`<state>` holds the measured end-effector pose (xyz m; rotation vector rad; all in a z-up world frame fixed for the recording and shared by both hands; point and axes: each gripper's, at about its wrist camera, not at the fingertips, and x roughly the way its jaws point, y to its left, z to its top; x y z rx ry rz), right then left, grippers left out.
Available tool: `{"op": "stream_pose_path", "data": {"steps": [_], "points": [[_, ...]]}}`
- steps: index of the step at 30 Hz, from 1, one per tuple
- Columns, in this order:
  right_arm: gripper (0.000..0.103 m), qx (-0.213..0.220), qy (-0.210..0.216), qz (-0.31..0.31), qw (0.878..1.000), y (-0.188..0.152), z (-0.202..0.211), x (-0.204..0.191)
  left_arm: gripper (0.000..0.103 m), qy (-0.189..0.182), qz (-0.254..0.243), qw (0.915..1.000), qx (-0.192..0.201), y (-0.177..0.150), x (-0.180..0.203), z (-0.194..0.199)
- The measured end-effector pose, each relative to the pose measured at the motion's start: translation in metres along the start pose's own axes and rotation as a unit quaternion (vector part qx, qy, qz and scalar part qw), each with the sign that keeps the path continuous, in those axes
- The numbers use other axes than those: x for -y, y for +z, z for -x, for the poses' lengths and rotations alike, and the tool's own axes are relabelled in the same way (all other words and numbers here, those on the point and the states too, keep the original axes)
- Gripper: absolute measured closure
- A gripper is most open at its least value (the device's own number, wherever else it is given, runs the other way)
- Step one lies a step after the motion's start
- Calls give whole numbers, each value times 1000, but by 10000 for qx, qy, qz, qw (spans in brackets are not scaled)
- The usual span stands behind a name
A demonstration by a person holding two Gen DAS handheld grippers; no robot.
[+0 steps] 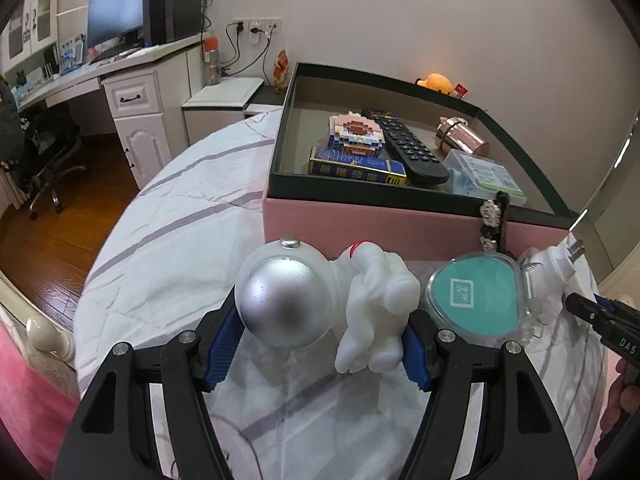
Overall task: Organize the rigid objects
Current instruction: 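Lower the ball, bunny and charger into the pink box and open both tools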
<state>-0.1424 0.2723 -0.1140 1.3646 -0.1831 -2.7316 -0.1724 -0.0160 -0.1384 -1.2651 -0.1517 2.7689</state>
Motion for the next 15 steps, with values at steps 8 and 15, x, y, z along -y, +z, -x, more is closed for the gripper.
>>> {"op": "stream_pose_path", "data": {"steps": [8,15], "points": [[62,357,184,187,9990,20,37,-20,34,21,-93,9994,330,13,3,41],[62,688,414,570,9951,60,53,-58,34,-18,-197,9979,610,51,12,59]]}}
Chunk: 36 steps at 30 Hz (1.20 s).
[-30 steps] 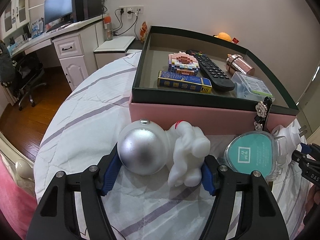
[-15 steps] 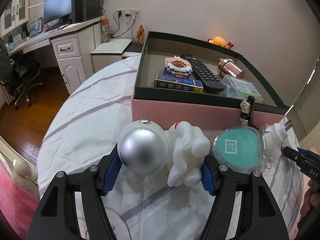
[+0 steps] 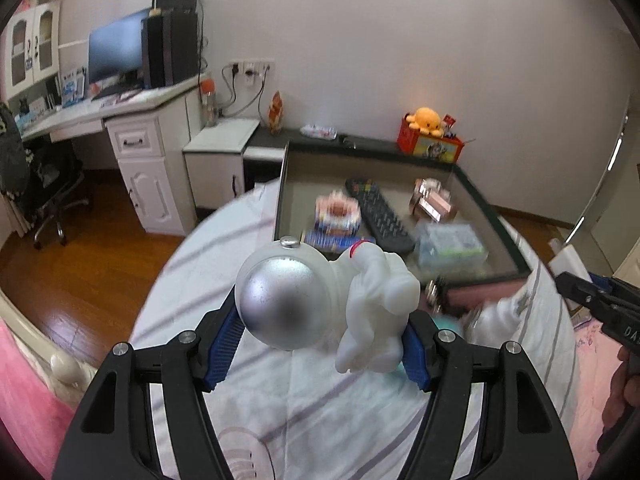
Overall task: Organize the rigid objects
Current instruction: 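Lower the ball, bunny and charger into the pink box and open both tools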
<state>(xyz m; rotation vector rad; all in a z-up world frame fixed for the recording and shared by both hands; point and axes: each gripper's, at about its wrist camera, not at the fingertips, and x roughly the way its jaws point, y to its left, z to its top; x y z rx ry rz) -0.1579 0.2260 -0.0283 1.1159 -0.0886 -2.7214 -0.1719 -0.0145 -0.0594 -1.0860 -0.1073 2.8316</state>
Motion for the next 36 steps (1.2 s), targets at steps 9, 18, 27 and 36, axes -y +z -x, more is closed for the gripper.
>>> {"op": "stream_pose_path", "data": {"steps": [9,18,27,36], "points": [[62,-22,312,144,9994,50,-50,-30,34,-245,-98,9996,69,55,15,-28],[62,-391,272,30,9989,66,-115,-26,34,-244,-117,9994,-236,70,26,-90],[61,-887,144,-54,9959,66,-157,-16,34,-237,-184,9967,-750,61,29,-136],[45,-932,68,-149,9955,63,-149,-15,24,-176,-142,9961,-849,54,24,-130]]}}
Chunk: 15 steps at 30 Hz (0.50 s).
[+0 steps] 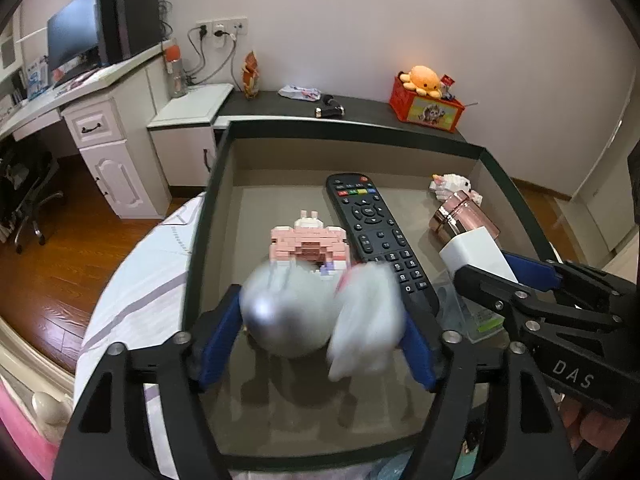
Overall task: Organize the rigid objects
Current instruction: 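Lower the ball, bunny and charger into the pink box and open both tools, then withdraw both tools from the pink box back over the table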
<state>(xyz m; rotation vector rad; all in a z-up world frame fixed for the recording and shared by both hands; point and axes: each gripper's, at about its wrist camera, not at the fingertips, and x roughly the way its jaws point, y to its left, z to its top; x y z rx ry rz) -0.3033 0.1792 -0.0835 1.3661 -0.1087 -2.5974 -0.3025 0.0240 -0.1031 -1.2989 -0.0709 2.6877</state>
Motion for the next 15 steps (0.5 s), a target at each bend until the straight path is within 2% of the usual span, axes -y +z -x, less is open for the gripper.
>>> {"op": "stream_pose_path", "data": {"steps": [1,3,5,7,8,11,15], "points": [[42,35,-37,-54,10000,-1,4,3,19,-7,8,10000,52,0,-2,5],[21,120,-97,-165,9997,-3,12,7,10,-38,48,9998,182,-2,-5,15],[16,253,-11,-263,9993,-4,23,11,1,-142,91,9994,299,-3,-8,27],[9,329,-43,-309,9990,-6,33,11,0,-76,86,9992,395,-3,-8,37],[2,374,-98,-316,9988,-7,36,11,0,-102,93,9989,439,-4,-9,43],[0,496,95,-510,9974,-12,50,14,0,-153,162,9985,501,-8,-10,60],[0,674,134,-580,9959,-23,70,10,0,-122,142,9978,639,-17,-9,86]]}}
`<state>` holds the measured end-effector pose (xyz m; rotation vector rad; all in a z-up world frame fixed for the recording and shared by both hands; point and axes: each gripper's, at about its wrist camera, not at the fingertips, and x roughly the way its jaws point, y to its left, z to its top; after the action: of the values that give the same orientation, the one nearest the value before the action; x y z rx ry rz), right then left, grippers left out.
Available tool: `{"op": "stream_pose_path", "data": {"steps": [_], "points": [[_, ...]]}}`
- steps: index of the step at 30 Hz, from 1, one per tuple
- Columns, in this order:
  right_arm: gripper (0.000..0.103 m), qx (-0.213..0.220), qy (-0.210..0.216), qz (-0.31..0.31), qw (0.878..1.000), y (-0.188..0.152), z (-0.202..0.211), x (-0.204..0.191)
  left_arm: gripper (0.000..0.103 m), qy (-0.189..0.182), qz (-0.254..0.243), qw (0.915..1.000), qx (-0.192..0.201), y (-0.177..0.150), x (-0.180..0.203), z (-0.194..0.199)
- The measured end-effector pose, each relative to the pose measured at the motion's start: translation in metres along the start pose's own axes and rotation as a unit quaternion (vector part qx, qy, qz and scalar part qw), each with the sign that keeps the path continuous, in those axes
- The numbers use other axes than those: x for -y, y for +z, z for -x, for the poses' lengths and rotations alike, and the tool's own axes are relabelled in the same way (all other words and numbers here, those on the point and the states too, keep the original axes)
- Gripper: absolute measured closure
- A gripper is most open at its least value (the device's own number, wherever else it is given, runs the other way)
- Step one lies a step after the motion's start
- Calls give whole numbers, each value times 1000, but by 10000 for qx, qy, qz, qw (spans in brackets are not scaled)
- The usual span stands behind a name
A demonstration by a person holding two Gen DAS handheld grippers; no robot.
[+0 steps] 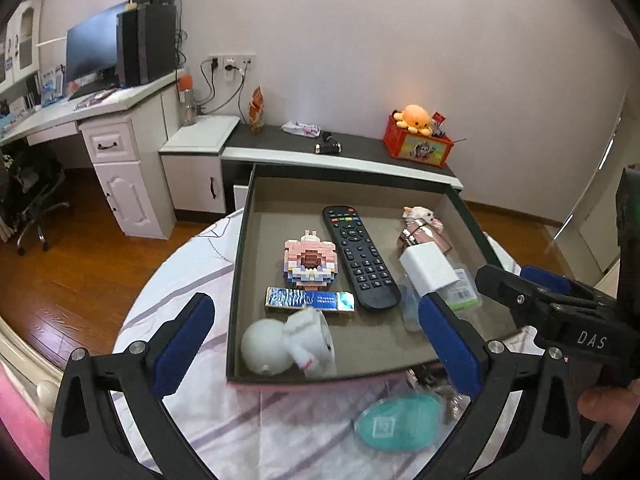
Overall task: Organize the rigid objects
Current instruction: 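Withdraw both tools from the pink box back over the table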
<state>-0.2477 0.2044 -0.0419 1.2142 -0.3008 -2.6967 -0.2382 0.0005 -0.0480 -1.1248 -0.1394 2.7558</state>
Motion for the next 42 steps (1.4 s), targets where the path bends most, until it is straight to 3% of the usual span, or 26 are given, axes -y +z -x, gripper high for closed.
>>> {"op": "stream_pose_path", "data": {"steps": [7,19,32,42], "points": [[0,457,-100,-40,9989,-21,52,-9,0,155,-81,9992,359,-13,6,53],[0,1356,-902,253,9863,-92,159,-22,0,303,-147,9971,679,-61,15,134],[0,1679,-966,433,9801,-160,224,-42,0,589,-175,9939,920,-119,32,198],[0,1750,-1072,485,9775,-187,248,-46,0,617,-334,9915,1100,-140,48,230]]}}
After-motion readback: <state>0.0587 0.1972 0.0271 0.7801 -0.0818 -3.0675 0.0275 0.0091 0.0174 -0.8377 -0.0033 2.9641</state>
